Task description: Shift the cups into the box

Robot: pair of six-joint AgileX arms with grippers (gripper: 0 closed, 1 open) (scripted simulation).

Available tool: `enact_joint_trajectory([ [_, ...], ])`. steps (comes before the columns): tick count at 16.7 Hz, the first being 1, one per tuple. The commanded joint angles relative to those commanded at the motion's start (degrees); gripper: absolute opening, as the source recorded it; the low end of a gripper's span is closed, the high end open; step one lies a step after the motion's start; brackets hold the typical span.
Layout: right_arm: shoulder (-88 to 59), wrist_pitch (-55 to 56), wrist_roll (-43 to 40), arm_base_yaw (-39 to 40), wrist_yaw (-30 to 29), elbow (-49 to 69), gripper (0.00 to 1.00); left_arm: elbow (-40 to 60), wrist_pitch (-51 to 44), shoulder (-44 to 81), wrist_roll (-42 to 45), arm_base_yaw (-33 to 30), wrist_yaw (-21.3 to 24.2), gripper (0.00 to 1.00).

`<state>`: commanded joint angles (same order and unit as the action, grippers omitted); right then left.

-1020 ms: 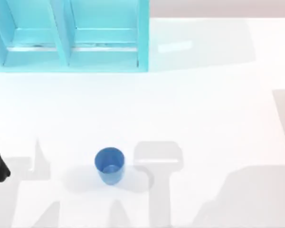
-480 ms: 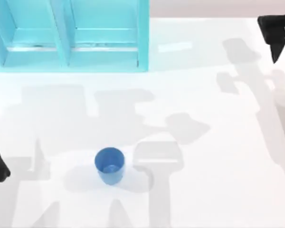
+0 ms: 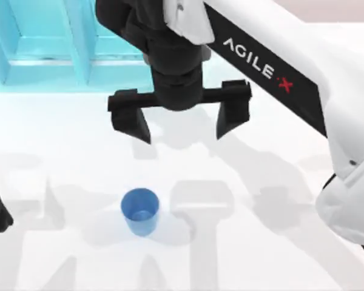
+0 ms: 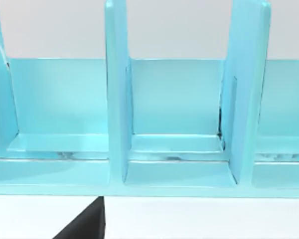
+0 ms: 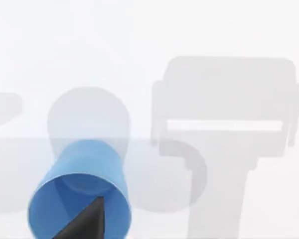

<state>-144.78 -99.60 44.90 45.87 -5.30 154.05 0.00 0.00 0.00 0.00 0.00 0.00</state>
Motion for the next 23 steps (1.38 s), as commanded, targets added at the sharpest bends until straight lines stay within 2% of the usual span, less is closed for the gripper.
enact_joint_trajectory([
  [3, -5.5, -0.3, 8.8, 7.5, -0.1, 7.4, 1.0, 0.0, 0.0, 0.0, 0.0, 0.0, 0.0, 1.0],
  [6, -8.2, -0.3, 13.8, 11.6, -0.1, 11.6, 1.0, 0.0, 0.0, 0.0, 0.0, 0.0, 0.0, 1.0],
  [13, -8.4, -0.1, 14.4, 12.1, -0.1, 11.9, 1.0, 0.0, 0.0, 0.0, 0.0, 0.0, 0.0, 1.0],
  [17, -6.8, 5.6, 14.1, 11.8, -0.1, 5.4, 1.0, 0.0, 0.0, 0.0, 0.0, 0.0, 0.0, 1.0],
  [23, -2.6, 21.9, 13.6, 11.4, 0.0, -16.8, 1.0, 0.0, 0.0, 0.0, 0.0, 0.0, 0.0, 1.0],
])
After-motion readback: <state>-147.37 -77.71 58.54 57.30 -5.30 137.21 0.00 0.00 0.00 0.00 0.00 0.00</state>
